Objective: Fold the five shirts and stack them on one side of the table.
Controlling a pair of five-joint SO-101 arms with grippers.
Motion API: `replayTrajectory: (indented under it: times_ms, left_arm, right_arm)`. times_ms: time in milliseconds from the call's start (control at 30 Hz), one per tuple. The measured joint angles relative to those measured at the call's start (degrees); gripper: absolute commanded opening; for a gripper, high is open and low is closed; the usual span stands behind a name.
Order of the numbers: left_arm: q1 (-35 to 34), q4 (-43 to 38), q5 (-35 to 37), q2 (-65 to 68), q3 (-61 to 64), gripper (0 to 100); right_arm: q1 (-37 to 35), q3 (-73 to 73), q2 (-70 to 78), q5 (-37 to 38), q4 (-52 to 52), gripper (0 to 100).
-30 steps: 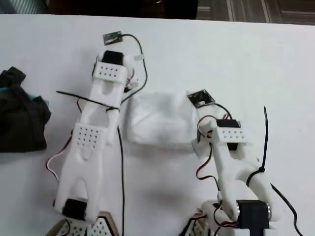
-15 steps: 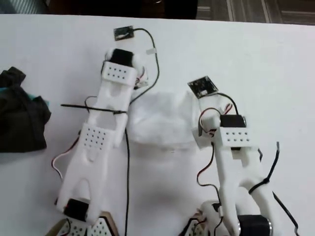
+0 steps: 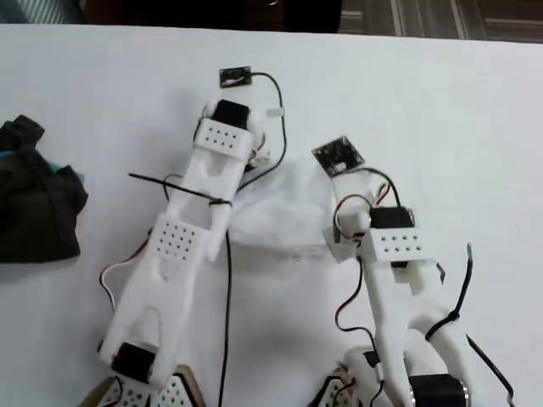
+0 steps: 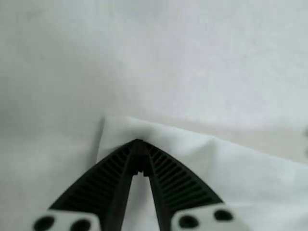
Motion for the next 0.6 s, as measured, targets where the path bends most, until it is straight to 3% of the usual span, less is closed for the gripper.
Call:
replayTrajectory:
  times_ms: [233, 600]
  left_arm:
    - [0.0, 0.0, 0.0, 0.0, 0.0, 3]
    - [-2.8, 1.6, 0.0, 0.1, -1.7, 3]
  right_arm:
    - [0.0, 8.4, 0.0, 0.0, -7.8, 2.0]
    - [4.4, 8.5, 0.0, 0.4, -8.4, 2.0]
